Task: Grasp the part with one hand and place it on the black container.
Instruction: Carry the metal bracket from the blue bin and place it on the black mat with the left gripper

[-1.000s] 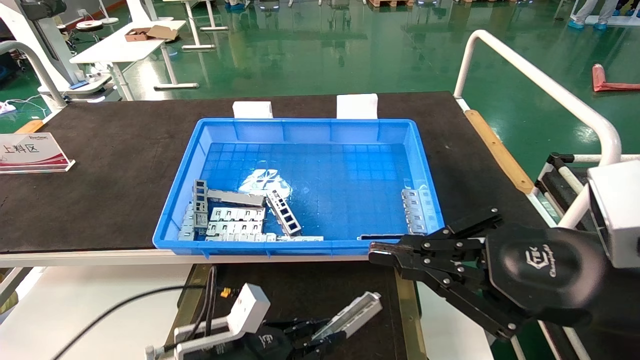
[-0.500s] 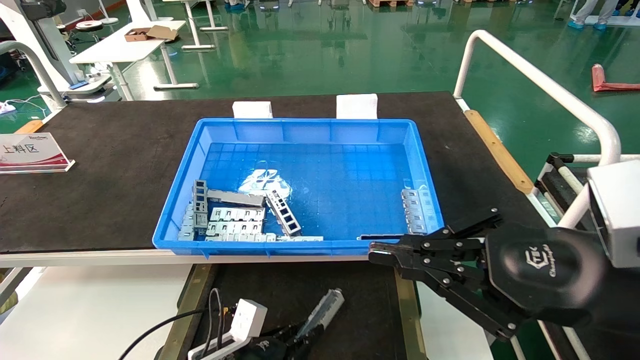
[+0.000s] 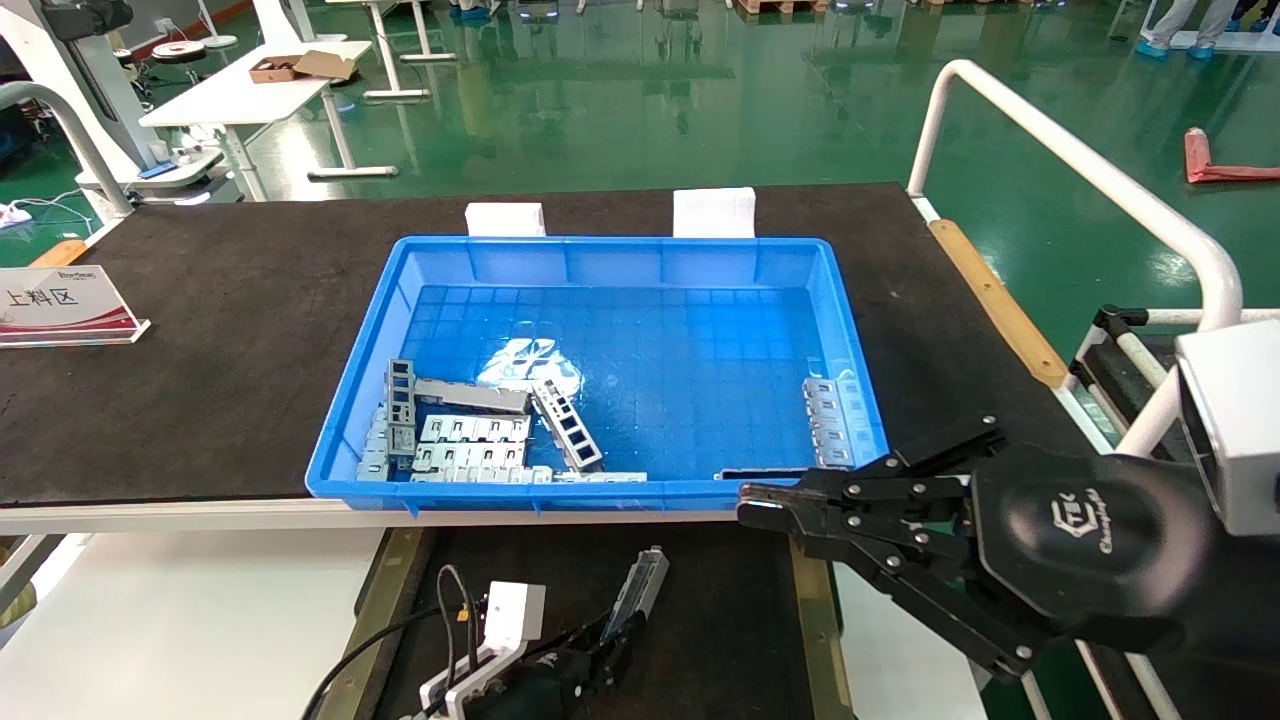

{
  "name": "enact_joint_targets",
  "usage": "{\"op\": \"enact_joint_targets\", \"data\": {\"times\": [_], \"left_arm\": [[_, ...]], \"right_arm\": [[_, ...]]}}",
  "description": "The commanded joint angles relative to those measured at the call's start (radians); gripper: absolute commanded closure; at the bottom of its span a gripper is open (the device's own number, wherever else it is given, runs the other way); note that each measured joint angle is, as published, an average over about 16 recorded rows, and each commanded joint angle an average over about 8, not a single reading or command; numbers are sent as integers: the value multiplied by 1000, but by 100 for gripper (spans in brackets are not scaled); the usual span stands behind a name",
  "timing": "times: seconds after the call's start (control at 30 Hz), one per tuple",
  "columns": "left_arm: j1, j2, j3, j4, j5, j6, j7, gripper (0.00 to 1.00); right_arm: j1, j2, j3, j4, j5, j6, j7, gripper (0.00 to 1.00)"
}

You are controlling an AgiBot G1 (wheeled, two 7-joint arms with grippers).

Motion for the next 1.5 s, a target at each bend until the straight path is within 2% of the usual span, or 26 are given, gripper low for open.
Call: {"op": "enact_joint_targets", "data": {"times": [0.03,0.37,0.8,0.87,0.9,0.93,1.1,1.13,1.17,1.2,1.5], "left_arm": [[-2,22,-2,17,-5,-25,-6,100],[-18,103,-22,87,-24,-92,-24,100],[-6,159,-68,137,-21,-131,-18,100],[-4,165,-76,142,-18,-136,-16,100],[-2,168,-80,144,-17,-137,-14,99],[0,171,-84,145,-15,-139,-13,94],[6,178,-98,149,-9,-142,-8,32],[7,179,-100,149,-8,-143,-7,20],[8,180,-101,150,-8,-144,-7,8],[9,181,-103,150,-7,-145,-6,1],[17,186,-107,141,-1,-156,-3,0]], "right_arm": [[0,0,0,0,0,0,0,100],[0,0,0,0,0,0,0,100],[0,0,0,0,0,0,0,100],[0,0,0,0,0,0,0,91],[0,0,0,0,0,0,0,80],[0,0,0,0,0,0,0,67],[0,0,0,0,0,0,0,7],[0,0,0,0,0,0,0,1],[0,0,0,0,0,0,0,0],[0,0,0,0,0,0,0,0],[0,0,0,0,0,0,0,0]]}}
